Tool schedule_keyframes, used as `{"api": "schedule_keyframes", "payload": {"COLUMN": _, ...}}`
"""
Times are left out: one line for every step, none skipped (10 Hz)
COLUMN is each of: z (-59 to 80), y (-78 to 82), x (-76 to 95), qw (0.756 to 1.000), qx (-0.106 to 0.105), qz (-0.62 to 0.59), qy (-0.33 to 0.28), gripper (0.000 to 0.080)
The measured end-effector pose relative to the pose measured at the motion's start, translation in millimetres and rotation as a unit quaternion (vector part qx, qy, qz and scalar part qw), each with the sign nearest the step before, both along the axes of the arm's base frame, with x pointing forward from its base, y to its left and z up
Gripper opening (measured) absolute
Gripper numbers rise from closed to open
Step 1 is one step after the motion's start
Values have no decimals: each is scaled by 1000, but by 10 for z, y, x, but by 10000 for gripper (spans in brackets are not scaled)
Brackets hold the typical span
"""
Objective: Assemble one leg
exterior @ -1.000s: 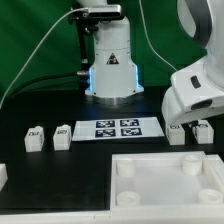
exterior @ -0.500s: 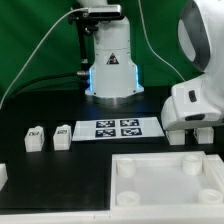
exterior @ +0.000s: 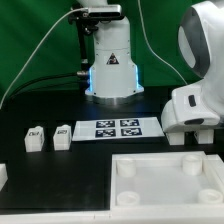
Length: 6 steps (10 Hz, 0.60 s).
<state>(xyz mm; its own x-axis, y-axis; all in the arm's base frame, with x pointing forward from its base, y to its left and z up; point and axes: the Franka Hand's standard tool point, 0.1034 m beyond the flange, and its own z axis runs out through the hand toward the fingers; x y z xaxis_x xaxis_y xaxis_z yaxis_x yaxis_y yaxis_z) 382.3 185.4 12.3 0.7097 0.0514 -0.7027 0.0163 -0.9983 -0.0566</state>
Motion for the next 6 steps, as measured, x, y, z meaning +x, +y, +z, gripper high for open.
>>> {"api": "schedule_keyframes", "payload": {"z": 0, "y": 0, "x": 0, "qw": 1000, "qx": 0, "qz": 0, "qy": 0, "gripper": 424}}
{"api": "schedule_keyframes", "payload": {"z": 0, "y": 0, "x": 0, "qw": 1000, "qx": 0, "qz": 0, "qy": 0, "gripper": 424}}
{"api": "schedule_keyframes", "payload": {"z": 0, "y": 0, "x": 0, "qw": 1000, "qx": 0, "qz": 0, "qy": 0, "gripper": 291}}
{"api": "schedule_keyframes", "payload": {"z": 0, "y": 0, "x": 0, "qw": 1000, "qx": 0, "qz": 0, "qy": 0, "gripper": 291}}
{"api": "schedule_keyframes", "payload": {"z": 0, "y": 0, "x": 0, "qw": 1000, "qx": 0, "qz": 0, "qy": 0, "gripper": 291}}
{"api": "schedule_keyframes", "payload": {"z": 0, "y": 0, "x": 0, "qw": 1000, "qx": 0, "qz": 0, "qy": 0, "gripper": 291}}
